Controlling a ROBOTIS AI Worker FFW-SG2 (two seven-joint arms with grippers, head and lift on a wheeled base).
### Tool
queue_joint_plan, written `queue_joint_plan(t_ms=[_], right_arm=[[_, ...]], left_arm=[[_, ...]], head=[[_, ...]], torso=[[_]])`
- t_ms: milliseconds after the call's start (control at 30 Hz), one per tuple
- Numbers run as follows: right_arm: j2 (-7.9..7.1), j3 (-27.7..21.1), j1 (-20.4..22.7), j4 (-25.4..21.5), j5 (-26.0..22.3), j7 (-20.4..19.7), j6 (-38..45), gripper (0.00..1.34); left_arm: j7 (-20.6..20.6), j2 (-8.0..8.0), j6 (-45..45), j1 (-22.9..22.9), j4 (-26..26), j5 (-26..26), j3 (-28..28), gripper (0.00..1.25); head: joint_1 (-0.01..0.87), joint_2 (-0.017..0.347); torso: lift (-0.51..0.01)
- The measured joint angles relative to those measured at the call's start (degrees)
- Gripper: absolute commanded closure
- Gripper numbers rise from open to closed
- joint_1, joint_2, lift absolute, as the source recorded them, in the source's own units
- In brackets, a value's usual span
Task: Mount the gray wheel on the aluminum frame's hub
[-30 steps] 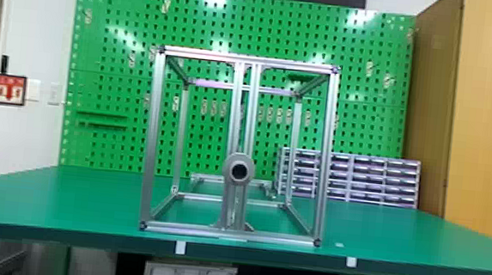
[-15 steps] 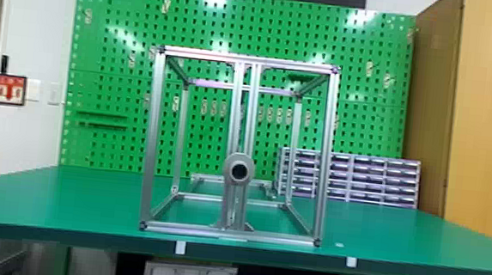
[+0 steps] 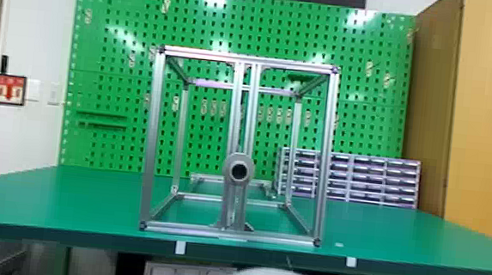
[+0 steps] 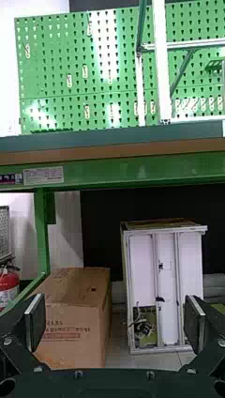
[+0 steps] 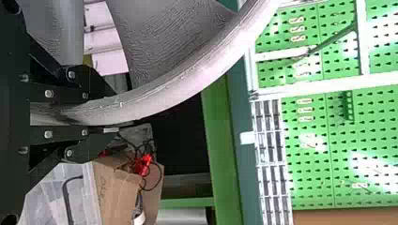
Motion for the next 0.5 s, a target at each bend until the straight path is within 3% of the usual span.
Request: queue_joint_plan(t_ms=[200, 500], right_arm=[[-0.21, 2.3, -2.7, -5.9, -3.0, -5.9, 6.9, 1.13], [0.64, 5.3, -8.1, -12.4, -7.3, -12.8, 16.1, 1.14]], left_arm=[[0.0, 0.0, 0.0, 0.1, 0.0, 0.0, 0.0, 0.16], [0.1, 0.0, 0.0, 0.3, 0.0, -0.1, 0.1, 0.16]], head=[[-0.005, 0.006], [-0.005, 0.006]], torso=[[-0.499], [-0.499]])
